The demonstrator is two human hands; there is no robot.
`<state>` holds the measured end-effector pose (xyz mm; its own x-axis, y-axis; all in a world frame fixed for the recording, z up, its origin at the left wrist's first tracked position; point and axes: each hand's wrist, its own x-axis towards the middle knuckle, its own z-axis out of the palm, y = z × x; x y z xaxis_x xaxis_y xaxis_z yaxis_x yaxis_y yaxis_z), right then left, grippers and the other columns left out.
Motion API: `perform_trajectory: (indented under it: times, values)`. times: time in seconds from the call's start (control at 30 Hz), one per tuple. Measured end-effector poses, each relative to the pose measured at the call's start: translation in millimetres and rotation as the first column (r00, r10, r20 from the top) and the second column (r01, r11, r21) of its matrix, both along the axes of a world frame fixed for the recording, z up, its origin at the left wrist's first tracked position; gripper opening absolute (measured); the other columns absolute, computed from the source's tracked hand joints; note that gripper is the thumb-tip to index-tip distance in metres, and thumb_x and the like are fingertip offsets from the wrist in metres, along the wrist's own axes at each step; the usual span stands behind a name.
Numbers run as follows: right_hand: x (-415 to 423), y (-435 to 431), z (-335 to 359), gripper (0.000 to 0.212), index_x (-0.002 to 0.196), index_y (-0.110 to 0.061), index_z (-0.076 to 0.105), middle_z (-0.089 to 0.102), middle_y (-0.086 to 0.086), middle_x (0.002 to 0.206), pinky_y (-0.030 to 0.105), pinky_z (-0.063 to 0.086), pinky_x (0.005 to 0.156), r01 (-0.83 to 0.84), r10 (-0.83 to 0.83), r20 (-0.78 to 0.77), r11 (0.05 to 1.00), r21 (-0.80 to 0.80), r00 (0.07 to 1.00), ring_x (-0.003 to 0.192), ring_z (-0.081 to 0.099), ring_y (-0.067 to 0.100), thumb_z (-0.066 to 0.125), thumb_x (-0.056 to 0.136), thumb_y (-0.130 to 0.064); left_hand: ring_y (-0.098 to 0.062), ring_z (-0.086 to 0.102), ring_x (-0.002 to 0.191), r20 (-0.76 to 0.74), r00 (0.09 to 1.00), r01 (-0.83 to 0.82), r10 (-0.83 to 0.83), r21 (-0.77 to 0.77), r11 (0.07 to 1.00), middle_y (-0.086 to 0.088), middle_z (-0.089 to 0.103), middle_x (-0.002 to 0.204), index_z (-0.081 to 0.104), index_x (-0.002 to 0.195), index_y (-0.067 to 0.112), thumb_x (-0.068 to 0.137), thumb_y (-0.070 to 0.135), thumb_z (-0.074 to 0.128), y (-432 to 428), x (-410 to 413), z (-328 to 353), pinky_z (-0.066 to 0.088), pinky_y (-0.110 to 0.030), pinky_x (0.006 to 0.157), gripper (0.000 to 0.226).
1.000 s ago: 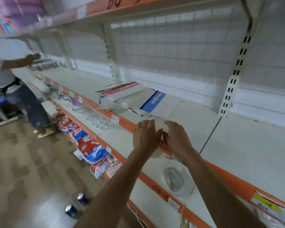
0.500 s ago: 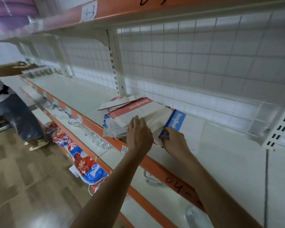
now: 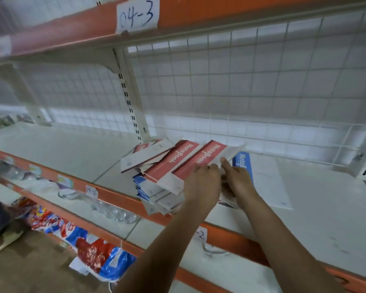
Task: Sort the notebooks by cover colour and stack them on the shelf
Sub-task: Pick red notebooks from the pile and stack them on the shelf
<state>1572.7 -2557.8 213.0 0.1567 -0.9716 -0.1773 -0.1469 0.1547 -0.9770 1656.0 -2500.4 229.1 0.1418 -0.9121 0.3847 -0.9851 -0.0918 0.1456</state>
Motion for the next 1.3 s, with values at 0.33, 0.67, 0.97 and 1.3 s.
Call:
perform_trajectory:
  times: [0.33, 0.67, 0.97, 1.3]
  values:
    - [-60.8, -18.7, 15.6, 0.025, 0.101, -0.008, 0.051, 0.058, 0.009, 0.094, 0.031, 0.045, 0.067, 0.235, -0.237, 0.068, 0.971, 0.039, 0.969, 0.081, 0.055, 0.026, 0.029, 0.092, -0.002, -0.042, 0.029, 0.134, 0.045, 0.932, -0.345, 0.359, 0.411, 0.844, -0.027, 0.030, 0.146, 0.022, 0.145, 0.002, 0.097, 0.045, 0.035, -6.5, 31.1, -9.3, 0.027, -0.049, 0.110, 0.066]
    - [-72.4, -14.0, 19.2, 0.023, 0.100, -0.005, 0.050, 0.059, 0.011, 0.090, 0.029, 0.045, 0.059, 0.172, -0.179, 0.121, 0.983, 0.071, 0.976, 0.075, 0.055, 0.024, 0.029, 0.088, -0.002, -0.025, 0.065, 0.092, 0.110, 0.994, -0.035, 0.021, 0.128, 0.991, -0.010, 0.067, 0.102, 0.059, 0.110, 0.008, 0.096, 0.016, 0.045, -15.1, -32.8, 18.3, 0.048, -0.032, 0.066, 0.022]
    - [-86.8, -9.4, 4.5, 0.030, 0.092, -0.008, 0.063, 0.067, 0.011, 0.090, 0.033, 0.051, 0.065, 0.080, -0.086, 0.164, 0.996, 0.043, 0.983, 0.081, 0.064, 0.027, 0.040, 0.088, 0.011, -0.037, 0.034, 0.135, -0.099, 0.975, -0.171, 0.199, 0.239, 0.956, -0.021, 0.039, 0.144, 0.036, 0.140, 0.008, 0.098, 0.036, 0.036, -26.1, -15.1, 9.6, 0.033, -0.045, 0.108, 0.050]
    - [-87.9, -6.5, 4.0, 0.036, 0.092, -0.011, 0.060, 0.067, 0.010, 0.089, 0.032, 0.050, 0.061, -0.013, 0.007, 0.131, 0.999, 0.044, 0.991, 0.080, 0.064, 0.025, 0.031, 0.089, 0.009, -0.025, 0.058, 0.107, 0.159, 0.981, -0.149, 0.113, 0.238, 0.960, -0.010, 0.063, 0.114, 0.055, 0.117, 0.006, 0.093, 0.008, 0.045, -23.0, -29.0, 19.9, 0.048, -0.032, 0.081, 0.026]
